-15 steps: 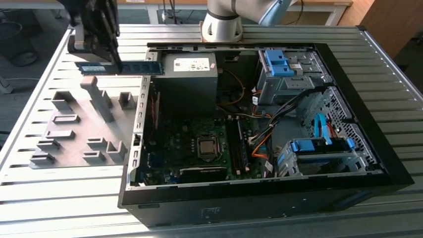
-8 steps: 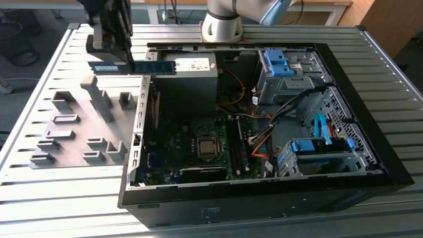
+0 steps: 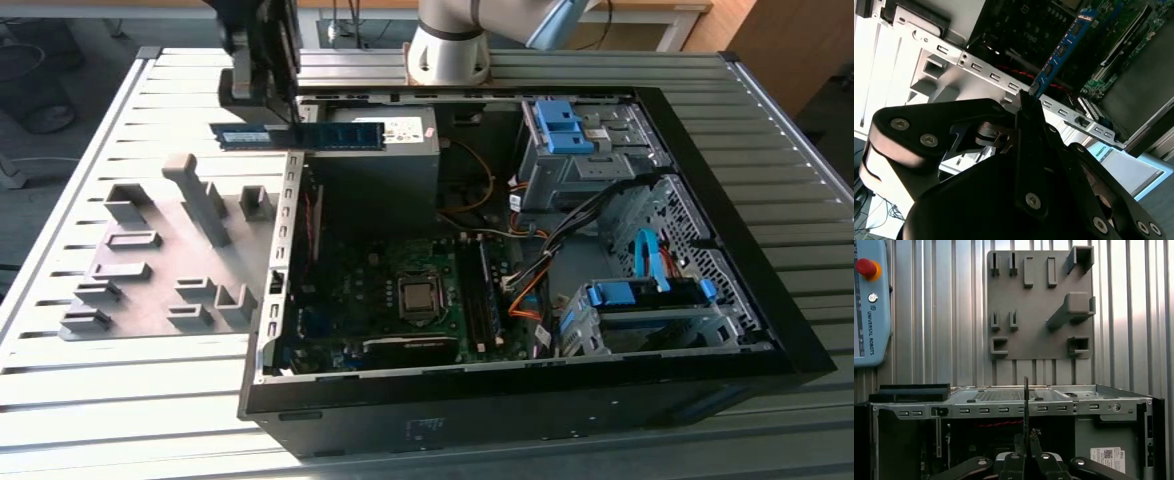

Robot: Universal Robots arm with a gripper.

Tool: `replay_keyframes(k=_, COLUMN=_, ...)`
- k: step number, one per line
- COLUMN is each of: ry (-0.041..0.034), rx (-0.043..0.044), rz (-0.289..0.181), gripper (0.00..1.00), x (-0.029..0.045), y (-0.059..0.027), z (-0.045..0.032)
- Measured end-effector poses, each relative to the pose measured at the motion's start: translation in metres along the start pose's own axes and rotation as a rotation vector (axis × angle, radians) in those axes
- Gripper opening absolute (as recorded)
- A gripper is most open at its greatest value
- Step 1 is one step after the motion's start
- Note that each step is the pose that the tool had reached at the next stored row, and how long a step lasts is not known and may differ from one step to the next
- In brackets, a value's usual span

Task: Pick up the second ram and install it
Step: 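Pick up the second ram and move it above second insertion slot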

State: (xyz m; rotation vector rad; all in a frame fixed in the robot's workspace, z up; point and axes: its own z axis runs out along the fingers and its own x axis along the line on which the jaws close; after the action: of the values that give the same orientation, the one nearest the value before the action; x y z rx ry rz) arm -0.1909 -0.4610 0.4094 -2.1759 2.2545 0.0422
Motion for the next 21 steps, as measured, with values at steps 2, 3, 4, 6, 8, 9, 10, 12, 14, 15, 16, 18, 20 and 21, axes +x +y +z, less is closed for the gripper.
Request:
replay_keyframes(k=2, ry=-0.0001, rx=0.0001, rz=0.0, gripper=0.14, x=-0.0002, y=-0.005, z=0.0)
replay_keyframes(k=3, ry=0.0, rx=0.0, rz=0.0, gripper=0.14, x=-0.0002, y=-0.0072, z=-0.0001)
replay_keyframes(k=4, ry=0.0, rx=0.0, rz=0.0, gripper=0.14, x=-0.0003, y=-0.0093, z=-0.0001)
replay_keyframes(k=6, ry=0.0, rx=0.0, rz=0.0, gripper=0.14, x=-0.0005, y=-0.013, z=-0.0002)
replay_keyframes(k=8, ry=0.0, rx=0.0001, rz=0.0, gripper=0.14, x=-0.0006, y=-0.0171, z=-0.0002)
replay_keyframes(k=9, ry=0.0, rx=0.0, rz=0.0, gripper=0.14, x=-0.0007, y=-0.0189, z=-0.0002)
replay_keyframes(k=10, ry=0.0001, rx=-0.0001, rz=0.0, gripper=0.14, x=-0.0007, y=-0.0208, z=-0.0003)
replay_keyframes(k=12, ry=0.0, rx=0.0, rz=0.0, gripper=0.14, x=-0.0009, y=-0.0242, z=-0.0003)
replay_keyframes(k=14, ry=0.0, rx=0.0, rz=0.0, gripper=0.14, x=-0.0009, y=-0.0269, z=-0.0004)
replay_keyframes(k=15, ry=0.0, rx=0.0, rz=0.0, gripper=0.14, x=-0.001, y=-0.028, z=-0.0004)
replay_keyframes(k=16, ry=0.0, rx=0.0, rz=0.0, gripper=0.14, x=-0.001, y=-0.0292, z=-0.0004)
replay_keyframes(k=18, ry=-0.0001, rx=0.0, rz=0.0, gripper=0.14, x=-0.0011, y=-0.0319, z=-0.0004)
replay_keyframes(k=20, ry=0.0, rx=0.0, rz=0.0, gripper=0.14, x=-0.0012, y=-0.034, z=-0.0004)
replay_keyframes(k=21, ry=0.0, rx=0.0, rz=0.0, gripper=0.14, x=-0.0012, y=-0.0348, z=-0.0005)
